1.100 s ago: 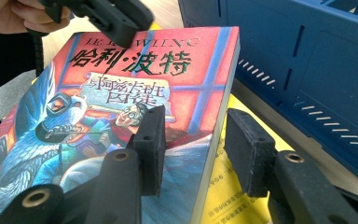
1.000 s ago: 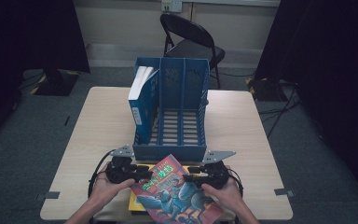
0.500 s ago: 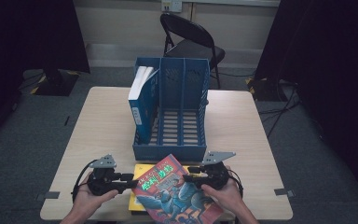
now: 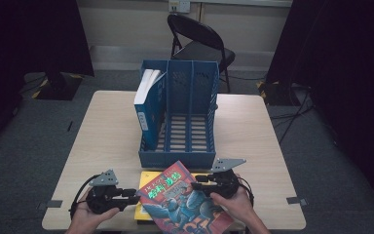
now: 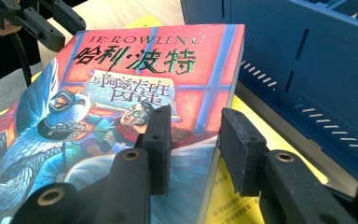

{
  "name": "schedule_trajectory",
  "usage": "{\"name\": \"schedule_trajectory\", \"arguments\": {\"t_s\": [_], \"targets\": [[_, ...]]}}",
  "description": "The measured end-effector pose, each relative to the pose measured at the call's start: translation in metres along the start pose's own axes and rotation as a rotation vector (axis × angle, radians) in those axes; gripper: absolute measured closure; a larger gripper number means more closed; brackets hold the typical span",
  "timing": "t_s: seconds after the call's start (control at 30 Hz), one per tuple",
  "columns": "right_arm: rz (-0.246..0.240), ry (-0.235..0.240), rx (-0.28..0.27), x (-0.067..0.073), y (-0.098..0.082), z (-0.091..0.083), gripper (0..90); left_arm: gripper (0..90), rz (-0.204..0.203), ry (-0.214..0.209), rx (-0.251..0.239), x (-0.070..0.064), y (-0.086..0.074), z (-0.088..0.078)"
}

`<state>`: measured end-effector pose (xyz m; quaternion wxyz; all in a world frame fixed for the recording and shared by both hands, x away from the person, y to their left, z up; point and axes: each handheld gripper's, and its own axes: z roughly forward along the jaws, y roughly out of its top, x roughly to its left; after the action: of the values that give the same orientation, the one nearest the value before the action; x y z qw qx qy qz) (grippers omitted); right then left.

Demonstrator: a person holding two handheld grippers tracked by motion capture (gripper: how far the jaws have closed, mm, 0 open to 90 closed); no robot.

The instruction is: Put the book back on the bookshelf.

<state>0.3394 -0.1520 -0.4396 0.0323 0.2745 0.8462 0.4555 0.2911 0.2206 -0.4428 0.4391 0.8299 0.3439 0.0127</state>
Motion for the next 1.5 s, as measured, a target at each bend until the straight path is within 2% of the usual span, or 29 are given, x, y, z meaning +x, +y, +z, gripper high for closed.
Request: {"name": "schedule_trajectory", "arguments": {"t_s": [0.1, 0.13, 0.17, 0.2, 0.23, 0.37, 0.4, 0.47, 0.57, 0.6, 0.7, 0.77, 0.8, 0.87, 0.97, 1.0, 1.03, 1.07, 1.13, 1.2, 1.3, 1.5], "targets": [[0.013, -0.01, -0.005, 0.0, -0.002, -0.002, 63.9, 65.6, -0.011, 0.018, -0.016, 0.002, 0.002, 0.003], [0.023, -0.017, -0.004, 0.001, -0.003, -0.003, 63.8, 66.0, -0.04, 0.018, -0.023, 0.003, 0.004, 0.005], [0.023, -0.017, -0.004, 0.001, -0.003, -0.003, 63.8, 66.2, -0.04, 0.018, -0.023, 0.003, 0.004, 0.005], [0.046, -0.027, -0.005, 0.001, -0.005, -0.006, 63.5, 66.6, -0.066, 0.011, -0.026, 0.005, 0.006, 0.007], [0.061, -0.031, -0.005, 0.0, -0.006, -0.007, 63.4, 66.8, -0.045, 0.025, -0.029, 0.007, 0.012, 0.011], [0.077, -0.052, -0.002, 0.001, -0.009, -0.013, 62.9, 67.6, -0.061, 0.014, -0.037, 0.013, 0.016, 0.015], [0.08, -0.056, -0.003, 0.001, -0.01, -0.014, 62.8, 67.9, -0.049, 0.027, -0.036, 0.013, 0.019, 0.018], [0.084, -0.063, 0.003, 0.002, -0.01, -0.015, 62.7, 68.3, -0.05, 0.043, -0.04, 0.013, 0.022, 0.02], [0.087, -0.073, 0.019, 0.004, -0.011, -0.019, 62.6, 73.3, -0.066, 0.055, -0.048, 0.013, 0.026, 0.025], [0.089, -0.078, 0.019, 0.004, -0.011, -0.02, 62.7, 75.2, -0.056, 0.064, -0.051, 0.012, 0.027, 0.026], [0.09, -0.082, 0.017, 0.006, -0.014, -0.022, 62.6, 75.1, -0.079, 0.058, -0.05, 0.015, 0.031, 0.029], [0.093, -0.087, 0.016, 0.007, -0.015, -0.024, 62.5, 73.7, -0.08, 0.055, -0.05, 0.019, 0.034, 0.032], [0.095, -0.092, 0.014, 0.009, -0.017, -0.026, 62.4, 71.8, -0.095, 0.068, -0.055, 0.022, 0.037, 0.035], [0.094, -0.1, 0.015, 0.012, -0.019, -0.028, 62.3, 71.2, -0.069, 0.086, -0.052, 0.021, 0.04, 0.037], [0.095, -0.104, 0.018, 0.014, -0.019, -0.029, 62.3, 69.4, -0.081, 0.093, -0.053, 0.021, 0.041, 0.036], [0.095, -0.105, 0.014, 0.015, -0.02, -0.029, 62.3, 68.2, -0.088, 0.098, -0.076, 0.018, 0.039, 0.035], [0.093, -0.103, 0.01, 0.015, -0.02, -0.029, 62.3, 65.5, -0.093, 0.085, -0.082, 0.015, 0.038, 0.034], [0.09, -0.103, 0.01, 0.015, -0.021, -0.029, 62.2, 63.3, -0.087, 0.036, -0.061, 0.004, 0.035, 0.035], [0.092, -0.1, 0.006, 0.014, -0.021, -0.029, 62.2, 57.9, -0.083, 0.046, -0.056, -0.005, 0.032, 0.039], [0.093, -0.094, 0.0, 0.013, -0.022, -0.029, 62.2, 54.2, -0.092, 0.052, -0.055, -0.007, 0.033, 0.039], [0.091, -0.095, -0.004, 0.014, -0.023, -0.029, 62.2, 42.2, -0.094, 0.064, -0.053, -0.008, 0.032, 0.044], [0.089, -0.098, 0.006, 0.014, -0.021, -0.029, 62.1, 41.8, -0.068, 0.069, -0.039, -0.006, 0.035, 0.045]]}}
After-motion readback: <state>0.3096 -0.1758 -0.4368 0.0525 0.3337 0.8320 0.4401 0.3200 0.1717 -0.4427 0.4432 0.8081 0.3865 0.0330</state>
